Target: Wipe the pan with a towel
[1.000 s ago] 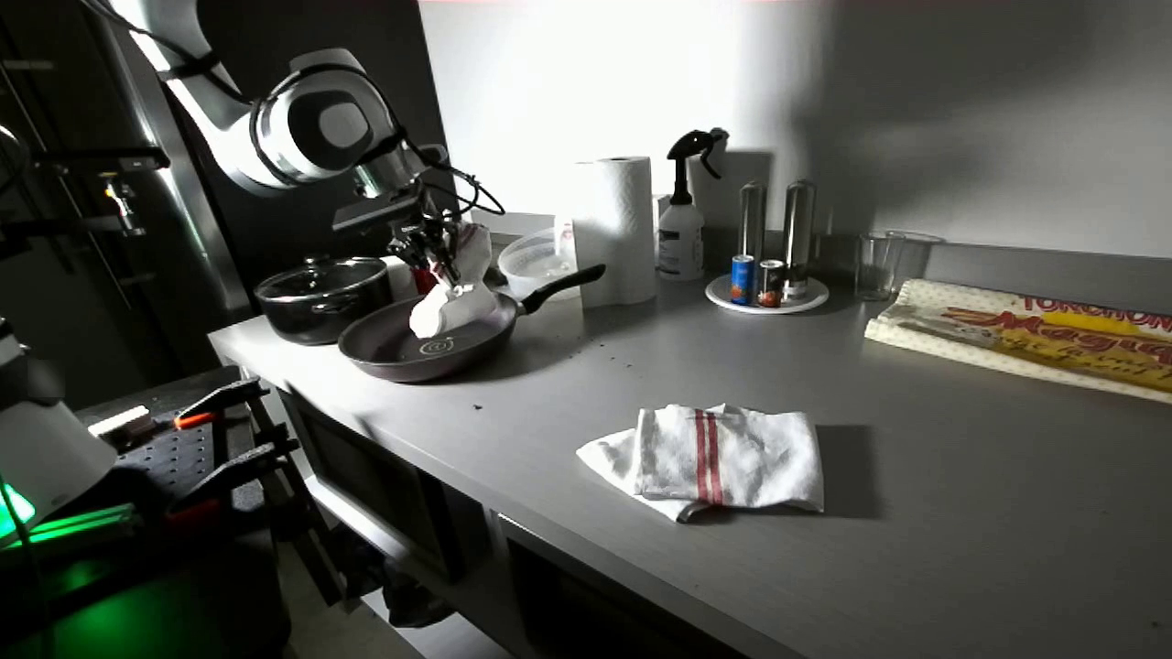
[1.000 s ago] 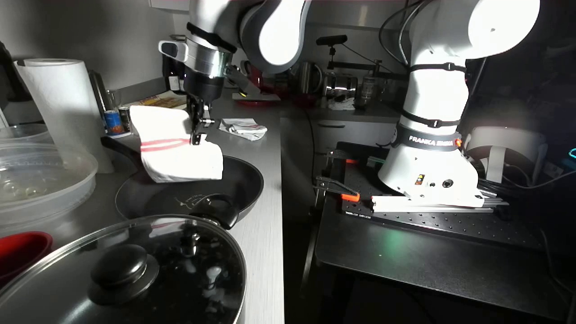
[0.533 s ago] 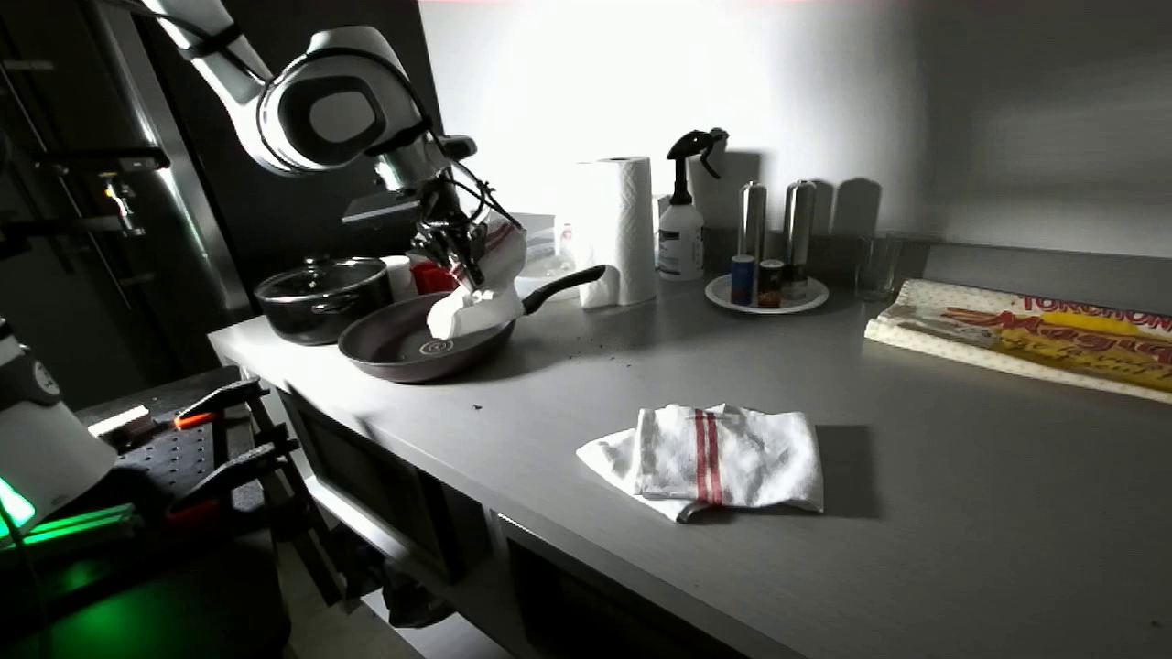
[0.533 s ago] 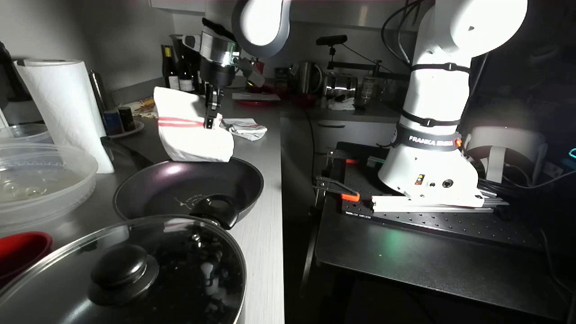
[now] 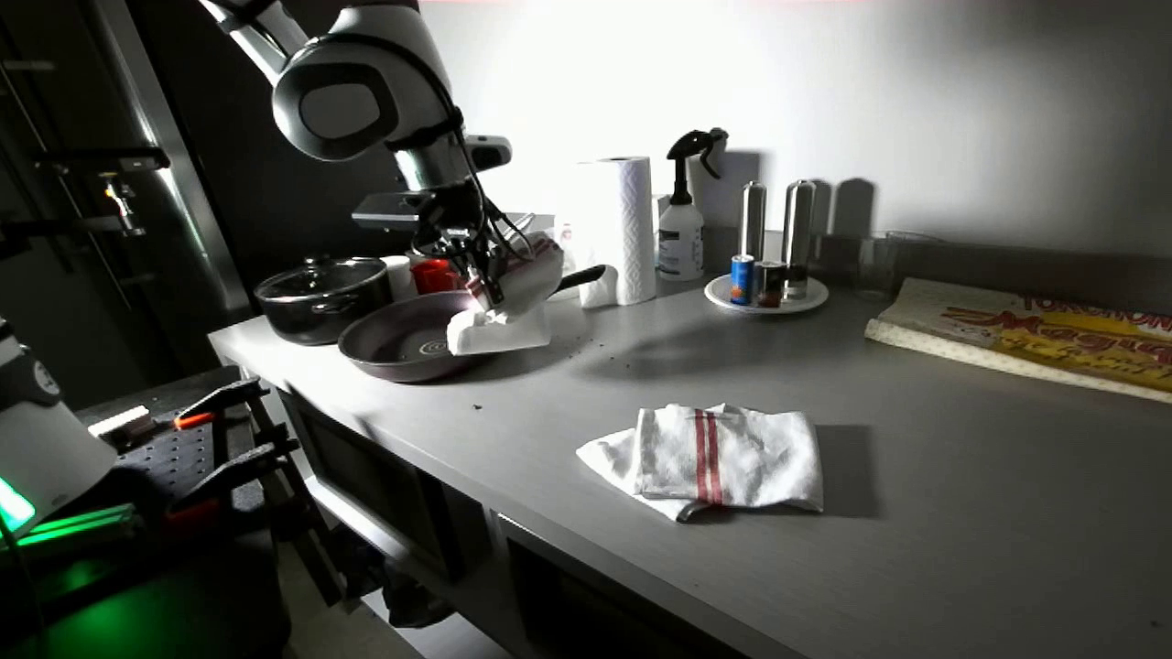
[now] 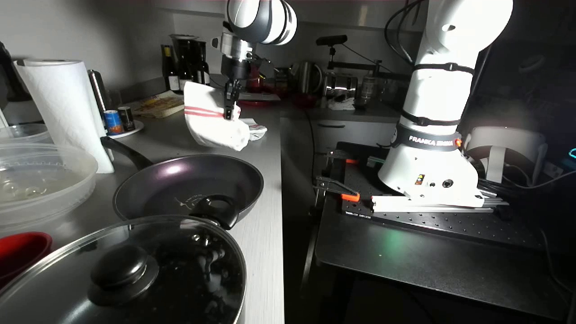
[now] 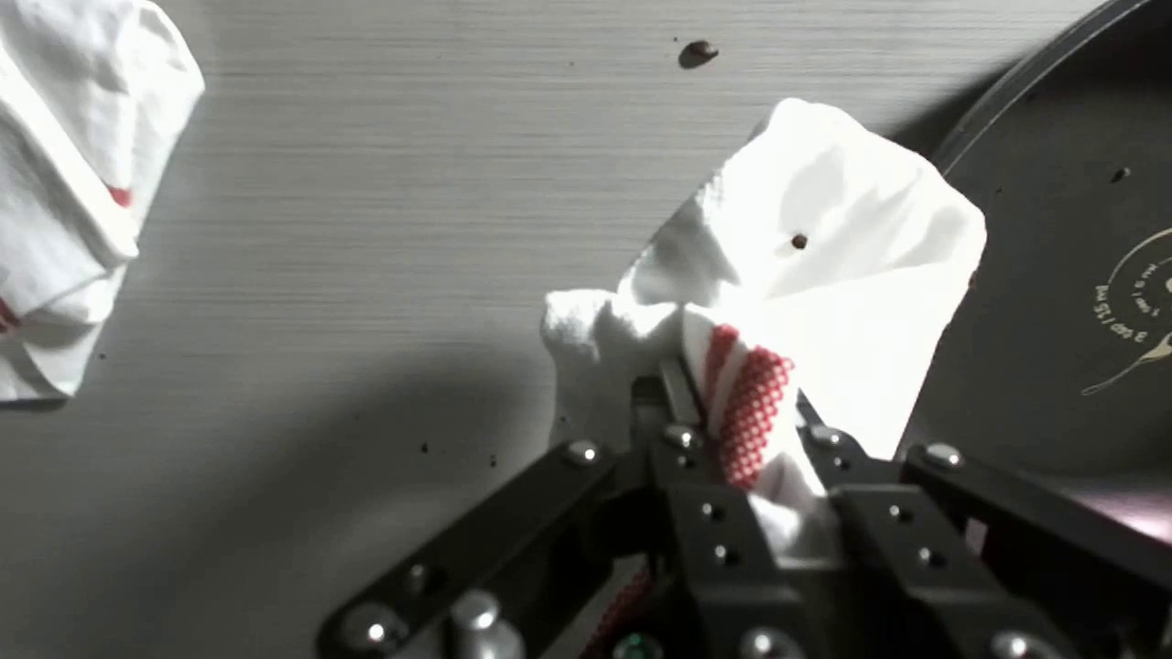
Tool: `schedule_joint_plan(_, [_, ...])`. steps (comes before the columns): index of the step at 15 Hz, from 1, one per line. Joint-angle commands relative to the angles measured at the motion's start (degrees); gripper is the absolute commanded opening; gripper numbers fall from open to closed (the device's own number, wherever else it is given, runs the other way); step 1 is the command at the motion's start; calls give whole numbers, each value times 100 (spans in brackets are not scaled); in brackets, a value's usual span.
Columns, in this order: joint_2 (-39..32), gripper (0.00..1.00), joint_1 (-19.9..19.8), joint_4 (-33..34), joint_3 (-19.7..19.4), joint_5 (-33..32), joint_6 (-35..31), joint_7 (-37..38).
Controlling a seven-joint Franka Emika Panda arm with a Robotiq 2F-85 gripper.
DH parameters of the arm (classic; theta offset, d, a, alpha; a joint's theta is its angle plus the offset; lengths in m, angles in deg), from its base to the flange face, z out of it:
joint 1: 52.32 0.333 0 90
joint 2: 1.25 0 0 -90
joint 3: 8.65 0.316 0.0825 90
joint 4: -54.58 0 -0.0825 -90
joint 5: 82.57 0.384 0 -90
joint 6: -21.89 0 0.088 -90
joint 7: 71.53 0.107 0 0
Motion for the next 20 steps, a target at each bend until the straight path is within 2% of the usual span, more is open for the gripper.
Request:
schedule_joint_plan(1, [-81,4,-112,336,-218,170,522,28])
schedule_joint_plan(7, [-768,4,-135,997,-558,34,1006,317])
schedule_joint_plan(13, [-1894,4,9,1740,-519,-161,1276,770])
schedule_joint_plan(18, [-2387,4,12,2102,-452,-196,1409,889])
schedule_joint_plan(19, [-2426,41,-10,2140,-430,-178,1429,881])
schedule_joint_plan(20, [-2453,42,-31,2159,-406,-161,1418,860])
